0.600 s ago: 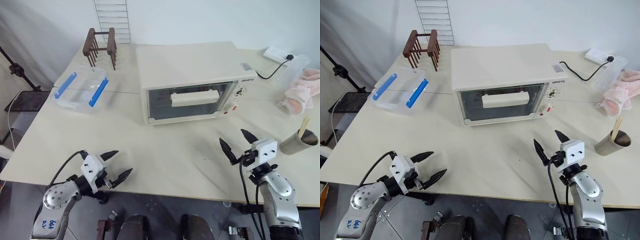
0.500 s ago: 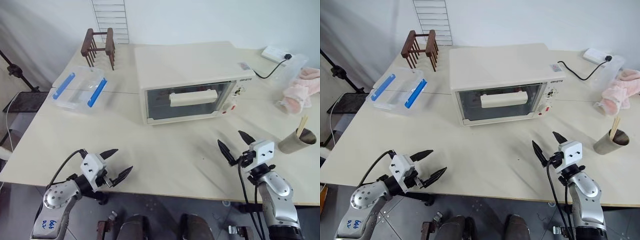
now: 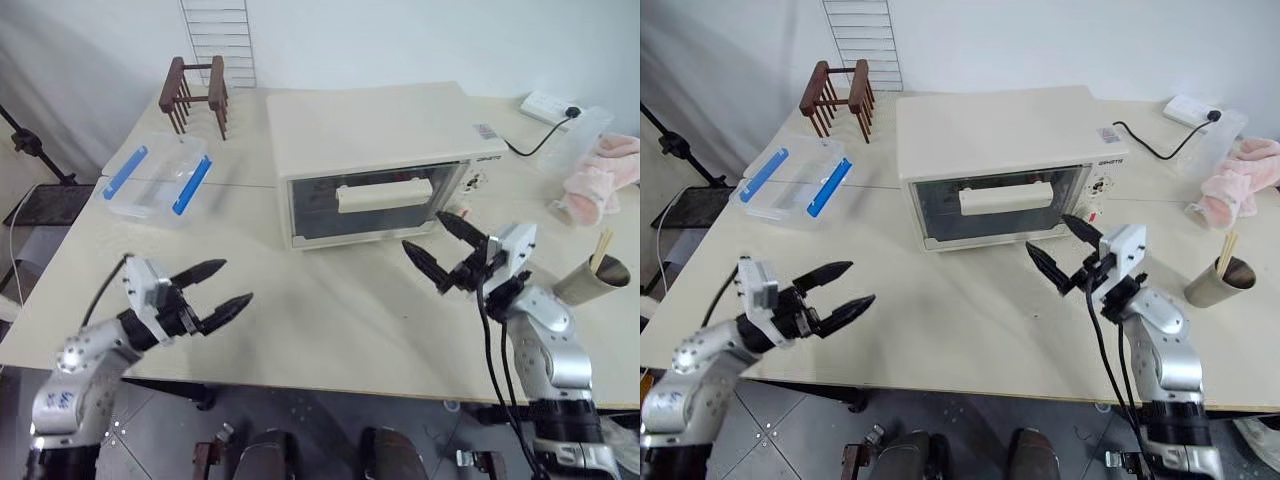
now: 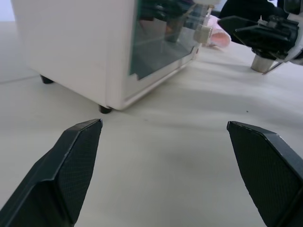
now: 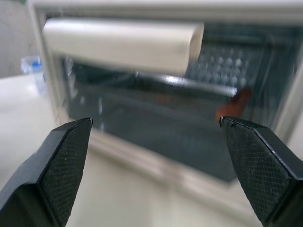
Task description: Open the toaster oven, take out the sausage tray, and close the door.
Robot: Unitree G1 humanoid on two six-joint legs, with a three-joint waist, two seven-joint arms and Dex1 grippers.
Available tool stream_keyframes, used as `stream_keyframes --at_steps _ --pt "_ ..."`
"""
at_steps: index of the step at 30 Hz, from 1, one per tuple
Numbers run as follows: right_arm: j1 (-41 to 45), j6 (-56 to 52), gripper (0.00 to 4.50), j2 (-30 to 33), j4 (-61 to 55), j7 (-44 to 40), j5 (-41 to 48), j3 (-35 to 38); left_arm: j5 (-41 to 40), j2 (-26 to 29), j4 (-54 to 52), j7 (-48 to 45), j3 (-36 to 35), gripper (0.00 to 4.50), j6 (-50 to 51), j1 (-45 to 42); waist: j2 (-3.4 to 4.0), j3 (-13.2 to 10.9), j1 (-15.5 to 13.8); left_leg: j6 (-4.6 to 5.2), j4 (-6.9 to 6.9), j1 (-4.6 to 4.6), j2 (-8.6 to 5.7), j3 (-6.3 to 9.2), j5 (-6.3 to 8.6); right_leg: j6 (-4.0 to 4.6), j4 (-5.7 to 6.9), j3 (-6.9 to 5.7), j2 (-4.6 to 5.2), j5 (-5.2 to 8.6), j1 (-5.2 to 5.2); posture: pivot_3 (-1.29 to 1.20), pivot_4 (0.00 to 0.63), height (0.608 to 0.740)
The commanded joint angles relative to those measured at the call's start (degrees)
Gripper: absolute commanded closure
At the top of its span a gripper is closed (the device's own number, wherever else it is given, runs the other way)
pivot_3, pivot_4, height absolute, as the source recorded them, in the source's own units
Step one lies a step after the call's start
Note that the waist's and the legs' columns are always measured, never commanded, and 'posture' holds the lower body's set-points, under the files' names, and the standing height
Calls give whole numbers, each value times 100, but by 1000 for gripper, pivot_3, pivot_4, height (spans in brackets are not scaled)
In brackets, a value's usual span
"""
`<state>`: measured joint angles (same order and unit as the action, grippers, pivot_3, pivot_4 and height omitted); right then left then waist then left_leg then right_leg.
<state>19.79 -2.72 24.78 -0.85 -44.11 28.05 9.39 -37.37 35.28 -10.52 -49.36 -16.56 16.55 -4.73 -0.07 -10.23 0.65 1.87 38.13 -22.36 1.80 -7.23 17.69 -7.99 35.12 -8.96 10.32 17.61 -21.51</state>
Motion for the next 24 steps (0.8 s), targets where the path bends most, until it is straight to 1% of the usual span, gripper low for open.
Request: stream_keyframes --at_steps 1,4,7,11,15,20,23,24 --pt "221 42 0 12 74 -122 66 40 -210 -33 -78 -97 -45 13 78 -148 0 0 -1 0 -1 0 0 1 0 0 1 -1 0 0 0 0 150 740" --pt "340 51 0 9 38 -326 124 -40 -356 -46 -90 -159 -29 13 322 -168 0 0 4 -1 -6 -1 -1 1 2 -1 -1 -4 0 0 -1 0 150 740" --pt "321 20 0 55 -136 -519 214 -51 -305 -97 -45 -194 -30 13 319 -138 0 0 4 -2 -9 -1 -3 2 3 -1 -3 -8 -4 0 -1 0 150 740" --pt "95 27 0 190 -441 -840 260 -80 -305 -143 -13 -226 -18 13 403 -133 -1 0 3 -2 -7 -1 -2 -1 3 -1 -5 -6 -4 0 -1 0 150 740" --pt "-80 42 0 277 -674 -950 274 -99 -258 -177 33 -239 -17 13 398 -182 -1 0 -3 -2 -6 -1 -1 -1 3 -1 -5 -6 -5 0 -1 0 150 740" --pt "-438 446 0 433 -995 -1244 -65 -312 -248 -206 220 -240 -29 13 383 -359 -1 0 30 -4 -7 0 -2 -4 2 -1 -7 -6 -11 0 -2 0 150 740" --pt "-795 992 0 688 -954 -1673 -432 -516 -351 -308 419 -221 -81 591 352 -723 -2 -1 34 -6 -8 -1 -4 -3 4 -1 -9 -6 -12 0 -3 0 150 740" --pt "-838 1155 0 736 -876 -1739 -519 -539 -405 -331 490 -264 -92 910 375 -859 -5 -2 62 -6 -7 -1 -6 -5 4 -1 -10 -5 -12 0 -2 0 150 740"
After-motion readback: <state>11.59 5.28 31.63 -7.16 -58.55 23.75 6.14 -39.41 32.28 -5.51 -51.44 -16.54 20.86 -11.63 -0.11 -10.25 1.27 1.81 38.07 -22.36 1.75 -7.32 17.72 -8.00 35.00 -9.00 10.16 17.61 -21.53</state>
